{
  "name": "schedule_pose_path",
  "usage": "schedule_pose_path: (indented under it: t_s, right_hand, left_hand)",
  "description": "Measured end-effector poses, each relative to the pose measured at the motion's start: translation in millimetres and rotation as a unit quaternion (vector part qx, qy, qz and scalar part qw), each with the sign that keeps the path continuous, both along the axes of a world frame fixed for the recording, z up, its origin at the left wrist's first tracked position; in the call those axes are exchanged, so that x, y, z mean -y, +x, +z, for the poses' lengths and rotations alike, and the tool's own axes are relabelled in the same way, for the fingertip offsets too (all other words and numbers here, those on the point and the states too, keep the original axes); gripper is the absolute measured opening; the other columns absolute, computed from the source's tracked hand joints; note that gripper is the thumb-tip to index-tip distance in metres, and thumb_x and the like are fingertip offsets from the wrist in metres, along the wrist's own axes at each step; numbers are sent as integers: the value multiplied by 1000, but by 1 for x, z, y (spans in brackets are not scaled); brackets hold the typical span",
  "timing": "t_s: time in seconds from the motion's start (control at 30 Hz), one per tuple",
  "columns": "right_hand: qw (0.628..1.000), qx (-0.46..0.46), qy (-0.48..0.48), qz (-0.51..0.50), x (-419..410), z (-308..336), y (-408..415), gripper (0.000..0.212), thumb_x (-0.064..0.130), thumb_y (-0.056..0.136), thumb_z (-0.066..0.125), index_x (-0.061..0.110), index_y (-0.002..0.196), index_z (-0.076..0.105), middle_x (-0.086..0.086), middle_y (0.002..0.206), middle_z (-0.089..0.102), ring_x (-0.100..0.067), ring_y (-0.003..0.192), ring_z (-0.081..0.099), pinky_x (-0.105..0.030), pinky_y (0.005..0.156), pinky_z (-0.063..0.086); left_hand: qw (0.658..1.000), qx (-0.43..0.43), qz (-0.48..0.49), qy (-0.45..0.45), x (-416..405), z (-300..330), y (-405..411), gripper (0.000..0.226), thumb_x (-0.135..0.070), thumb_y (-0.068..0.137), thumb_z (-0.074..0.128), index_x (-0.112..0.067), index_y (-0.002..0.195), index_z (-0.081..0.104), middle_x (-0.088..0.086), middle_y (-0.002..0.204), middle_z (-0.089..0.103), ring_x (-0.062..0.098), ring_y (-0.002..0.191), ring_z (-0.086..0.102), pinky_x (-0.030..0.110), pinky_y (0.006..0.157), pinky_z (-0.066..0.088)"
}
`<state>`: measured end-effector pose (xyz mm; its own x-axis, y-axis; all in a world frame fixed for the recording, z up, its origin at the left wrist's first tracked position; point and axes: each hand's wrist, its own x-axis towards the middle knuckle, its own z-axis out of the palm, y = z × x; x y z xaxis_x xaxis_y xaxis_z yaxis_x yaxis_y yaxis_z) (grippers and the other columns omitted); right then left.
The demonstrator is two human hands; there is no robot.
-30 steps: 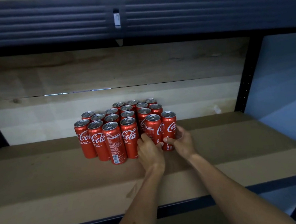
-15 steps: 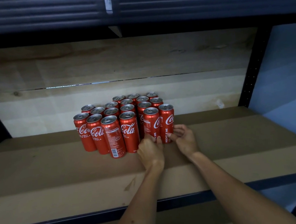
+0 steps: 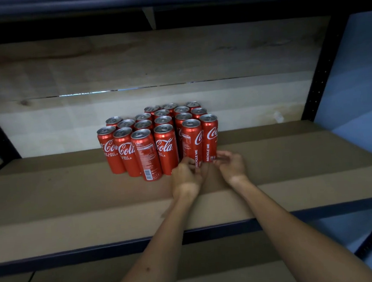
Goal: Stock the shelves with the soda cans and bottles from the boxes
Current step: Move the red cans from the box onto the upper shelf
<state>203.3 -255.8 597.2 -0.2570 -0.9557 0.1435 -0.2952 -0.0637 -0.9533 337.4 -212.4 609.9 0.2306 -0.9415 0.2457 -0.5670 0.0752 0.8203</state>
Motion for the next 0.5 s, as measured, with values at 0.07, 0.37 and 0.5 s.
schedule_pose_path:
  t_s: [0.07,0.37,0.5]
  right_hand:
    - [999,-51,12,6,-16,-2,-2,31,-7,88,59,-2,116,67,-17,112,70,-17,94,63,-24,92,48]
    - [939,-334,19,74,-107,5,-1,29,27,91,63,19,117,71,1,123,69,-19,117,60,-28,100,44]
    - [911,-403,-61,63,-141,-13,8,31,29,95,51,18,116,72,-2,131,64,-23,127,55,-36,105,43]
  left_hand:
    - [999,9,-44,12,-6,-5,9,21,-5,82,65,-12,102,68,1,93,71,20,91,68,26,83,53]
    - [966,218,-137,24,-63,-12,49,29,-29,88,61,-17,113,69,2,119,68,22,113,59,33,98,46]
    - [934,318,-158,-35,-96,-22,55,36,-32,96,47,-10,119,64,10,127,62,30,120,55,39,98,47]
